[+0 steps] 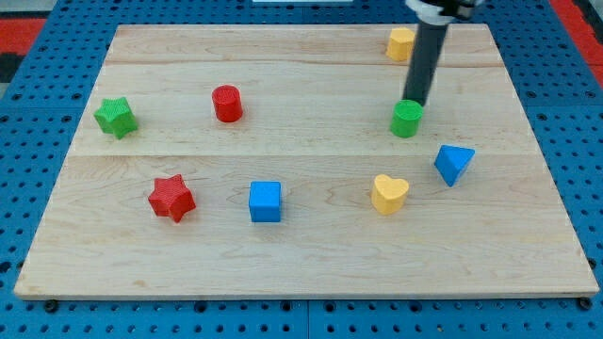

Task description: Place the green circle above the yellow heart

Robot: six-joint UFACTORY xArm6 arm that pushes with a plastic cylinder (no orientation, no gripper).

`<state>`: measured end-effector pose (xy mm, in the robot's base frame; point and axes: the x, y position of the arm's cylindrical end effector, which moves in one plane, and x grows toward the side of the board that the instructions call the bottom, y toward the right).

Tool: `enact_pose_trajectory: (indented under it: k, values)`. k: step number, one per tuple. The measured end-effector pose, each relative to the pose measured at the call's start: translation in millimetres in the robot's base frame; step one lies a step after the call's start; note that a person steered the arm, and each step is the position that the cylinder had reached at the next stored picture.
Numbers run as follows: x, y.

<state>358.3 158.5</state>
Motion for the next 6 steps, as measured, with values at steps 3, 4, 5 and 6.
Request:
enact_pose_trajectory:
  k: [3,4,5,6]
  values:
    - [2.4,-3.7]
    - [6.2,-24.1]
    - [49.1,-59.0]
    - [43.9,-63.3]
